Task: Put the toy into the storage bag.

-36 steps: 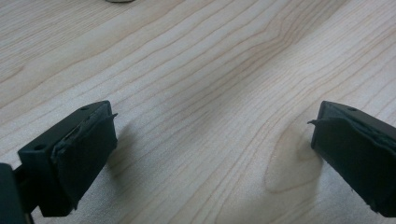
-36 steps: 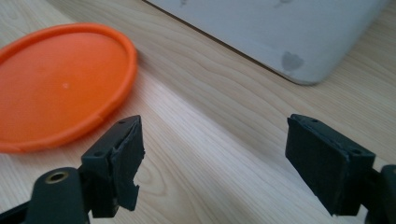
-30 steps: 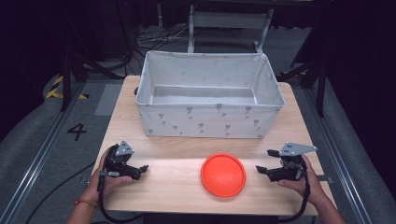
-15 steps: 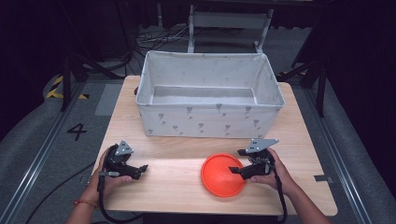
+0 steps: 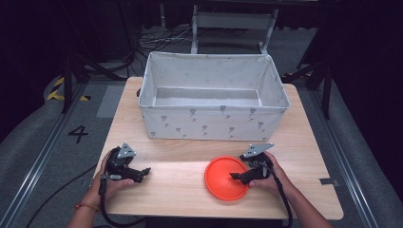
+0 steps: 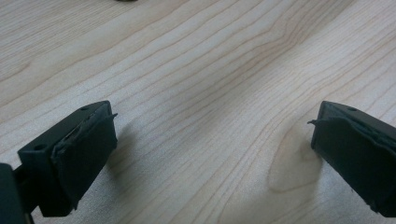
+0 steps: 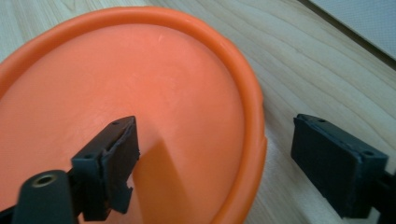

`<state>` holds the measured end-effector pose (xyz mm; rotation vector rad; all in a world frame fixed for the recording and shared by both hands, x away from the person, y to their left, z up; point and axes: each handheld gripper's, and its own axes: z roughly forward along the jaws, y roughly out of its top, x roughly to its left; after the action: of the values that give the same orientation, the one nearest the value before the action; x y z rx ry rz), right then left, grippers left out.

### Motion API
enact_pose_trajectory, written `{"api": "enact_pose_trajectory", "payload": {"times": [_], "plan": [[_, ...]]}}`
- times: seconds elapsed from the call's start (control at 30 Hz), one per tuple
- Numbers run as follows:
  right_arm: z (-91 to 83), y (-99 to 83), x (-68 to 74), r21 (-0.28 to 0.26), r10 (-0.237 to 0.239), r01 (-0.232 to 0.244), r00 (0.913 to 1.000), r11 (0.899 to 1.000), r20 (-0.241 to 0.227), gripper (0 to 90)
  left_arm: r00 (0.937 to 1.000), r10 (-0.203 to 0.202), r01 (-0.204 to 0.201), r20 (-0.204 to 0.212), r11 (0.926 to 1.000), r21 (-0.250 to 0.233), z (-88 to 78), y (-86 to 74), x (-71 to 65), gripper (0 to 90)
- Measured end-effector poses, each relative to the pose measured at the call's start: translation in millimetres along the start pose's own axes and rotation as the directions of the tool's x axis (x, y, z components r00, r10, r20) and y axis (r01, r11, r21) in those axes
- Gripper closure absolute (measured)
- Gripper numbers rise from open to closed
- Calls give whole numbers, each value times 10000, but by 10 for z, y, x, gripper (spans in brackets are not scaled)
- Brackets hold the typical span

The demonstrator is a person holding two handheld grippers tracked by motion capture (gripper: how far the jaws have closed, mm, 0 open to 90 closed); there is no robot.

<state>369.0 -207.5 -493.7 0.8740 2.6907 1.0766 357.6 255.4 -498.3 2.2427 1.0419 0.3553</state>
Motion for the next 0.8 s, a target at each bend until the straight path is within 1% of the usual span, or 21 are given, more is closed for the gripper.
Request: {"api": "enact_pose_trajectory", "payload": {"times": [0.03, 0.07, 0.1, 0.13, 0.3, 0.37, 0.43, 0.47, 0.5, 0.57, 0.6, 0.63, 0.67, 0.7, 0.77, 0.8], "plan": [[9, -3, 23, -19, -119, 119, 9999, 9999, 69, 155, 10000, 2, -2, 1, 10000, 3, 0, 0, 0, 5], [17, -7, 56, -58, -293, 293, 9996, 9996, 14, 156, 10000, 2, -2, 1, 10000, 3, 0, 0, 0, 5], [17, -7, 56, -58, -293, 293, 9996, 9996, 14, 156, 10000, 2, -2, 1, 10000, 3, 0, 0, 0, 5], [27, -8, 117, -180, -414, 413, 9991, 9990, -88, 205, 10000, -6, 6, -2, 10000, -3, 0, 0, 0, 5], [35, 5, 148, -196, -368, 367, 9993, 9991, -63, 230, 10000, 1, -1, 1, 10000, 2, 0, 0, 0, 5], [32, 17, 146, -177, -272, 272, 9996, 9995, -6, 283, 10000, 8, -8, 2, 10000, 0, 0, 0, 1, 5], [12, 28, 105, -266, 39, -35, 9999, 9996, 128, 427, 10000, 2, -2, 3, 10000, 0, 0, -1, 0, 5], [1, 22, 71, -357, 245, -242, 9997, 9991, 83, 497, 10000, -2, 2, 9, 10000, 0, 1, 0, 0, 5], [-14, 12, 35, -429, 470, -471, 9989, 9980, -41, 544, 10000, 2, -2, 2, 10000, 3, 0, 0, 1, 5], [-36, -16, -28, -569, 866, -884, 9957, 9945, -333, 593, 10000, -8, 8, 10, 10000, -7, 1, 0, 0, 5], [-43, -23, -44, -652, 917, -944, 9949, 9934, -430, 623, 10000, -7, 7, 0, 10000, -4, 0, 0, 0, 5], [-59, -34, -72, -792, 1066, -1112, 9925, 9906, -595, 658, 10000, -7, 7, 10, 10000, -7, 1, 0, 0, 5], [-59, -34, -72, -792, 1066, -1112, 9925, 9906, -595, 658, 10000, -7, 7, 10, 10000, -7, 1, 0, 0, 5], [-105, -48, -119, -987, 1267, -1366, 9869, 9857, -1001, 708, 10000, -8, 8, 4, 10000, -4, 1, 0, 0, 5], [-121, -48, -127, -1089, 1279, -1398, 9857, 9842, -1093, 724, 10000, 10, -10, -6, 10000, -1, 0, 1, 1, 5], [-147, -40, -127, -1084, 1197, -1317, 9867, 9853, -1104, 732, 10000, -12, 12, 12, 10000, -8, 1, 0, 0, 5]]}}
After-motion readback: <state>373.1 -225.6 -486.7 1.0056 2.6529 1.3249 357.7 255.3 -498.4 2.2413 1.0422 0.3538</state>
